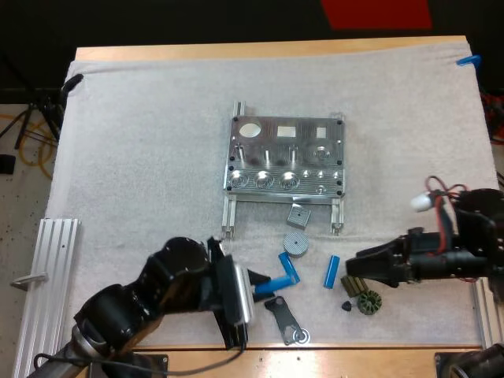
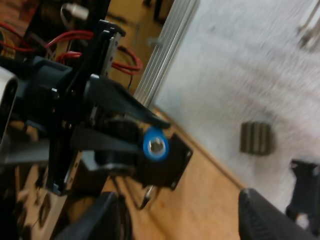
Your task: Load cells from right to left
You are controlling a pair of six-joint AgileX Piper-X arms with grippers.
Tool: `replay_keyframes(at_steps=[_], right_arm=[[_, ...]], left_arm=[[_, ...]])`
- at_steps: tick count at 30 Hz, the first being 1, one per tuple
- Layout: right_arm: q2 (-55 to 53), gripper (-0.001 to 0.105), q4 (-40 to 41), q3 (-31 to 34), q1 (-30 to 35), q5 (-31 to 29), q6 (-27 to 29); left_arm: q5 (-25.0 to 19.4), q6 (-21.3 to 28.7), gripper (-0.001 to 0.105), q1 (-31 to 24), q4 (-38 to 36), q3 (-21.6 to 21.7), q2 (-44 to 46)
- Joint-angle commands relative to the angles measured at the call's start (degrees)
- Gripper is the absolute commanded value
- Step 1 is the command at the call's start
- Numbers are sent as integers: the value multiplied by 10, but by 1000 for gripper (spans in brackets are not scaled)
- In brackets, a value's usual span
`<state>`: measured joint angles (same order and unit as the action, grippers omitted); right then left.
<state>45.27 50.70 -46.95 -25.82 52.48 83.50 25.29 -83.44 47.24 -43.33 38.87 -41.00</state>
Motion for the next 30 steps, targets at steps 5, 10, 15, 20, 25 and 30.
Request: replay_keyframes(at_steps=[5, 10, 15, 20, 25, 30], right_arm=[[34, 52, -35, -4, -70, 0, -26], [57, 52, -58, -4, -147, -44, -51], [71, 52, -73, -4, -195, -129, -92], [74, 52, -99, -4, -219, -129, -136], [74, 52, -120, -4, -225, -129, -181], [82, 52, -128, -4, -225, -132, -214]], left_arm=[[-59, 2, 0, 55, 10, 1, 3], [-75, -3, 0, 68, 12, 1, 3], [-93, -3, 0, 68, 12, 1, 3], [-98, -3, 0, 68, 12, 1, 3], [-103, -3, 0, 68, 14, 1, 3], [-101, -3, 0, 68, 25, 1, 3]])
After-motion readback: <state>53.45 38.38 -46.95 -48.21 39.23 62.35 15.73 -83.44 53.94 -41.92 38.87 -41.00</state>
